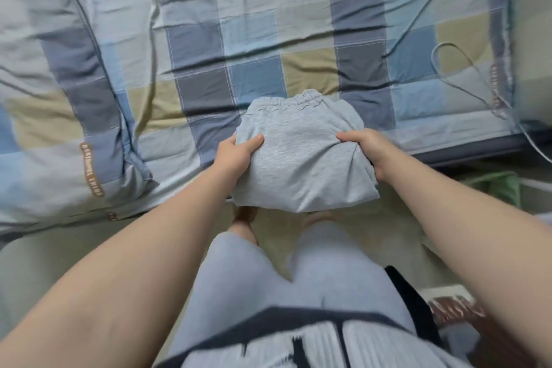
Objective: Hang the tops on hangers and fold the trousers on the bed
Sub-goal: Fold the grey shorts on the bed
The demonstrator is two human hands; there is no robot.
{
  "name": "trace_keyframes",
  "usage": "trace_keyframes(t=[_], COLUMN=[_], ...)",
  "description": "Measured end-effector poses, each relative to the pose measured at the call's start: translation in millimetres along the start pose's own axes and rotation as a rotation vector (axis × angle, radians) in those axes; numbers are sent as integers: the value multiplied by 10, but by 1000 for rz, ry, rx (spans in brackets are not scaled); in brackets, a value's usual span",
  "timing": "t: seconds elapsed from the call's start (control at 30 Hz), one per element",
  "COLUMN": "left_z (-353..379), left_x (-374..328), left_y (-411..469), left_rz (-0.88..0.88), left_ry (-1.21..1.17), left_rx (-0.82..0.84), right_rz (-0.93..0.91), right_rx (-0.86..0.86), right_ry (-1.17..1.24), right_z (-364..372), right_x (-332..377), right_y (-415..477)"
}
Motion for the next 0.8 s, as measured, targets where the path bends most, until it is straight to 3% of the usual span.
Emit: trace_keyframes(t=[0.17, 0.4, 0.6, 0.8], left_z=[-391, -570, -148, 541], left_x=[-221, -617, -928, -736], left_y=[-802, -1650, -2422, -3419], left_rz=[112, 339, 565, 789], left_ry=[34, 94, 211, 342], left_rx=[90, 259, 431, 667], right_rz=[-147, -511, -728, -846], right_rx=[-76, -269, -479, -718], right_ry=[260, 566, 765, 974], right_z=[75, 35, -289, -721], right_x=[-281, -503, -975, -1988], right_y=[-1112, -2574, -3581, -4323])
Point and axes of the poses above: each hand's wrist, its own y-axis towards the middle knuckle, its own z-axis out of the palm, x = y × z, the point moved 2 cm from there along y, towards the middle knuckle, and after that the axes turned 6 degrees about -x, right-handed, at the moved point
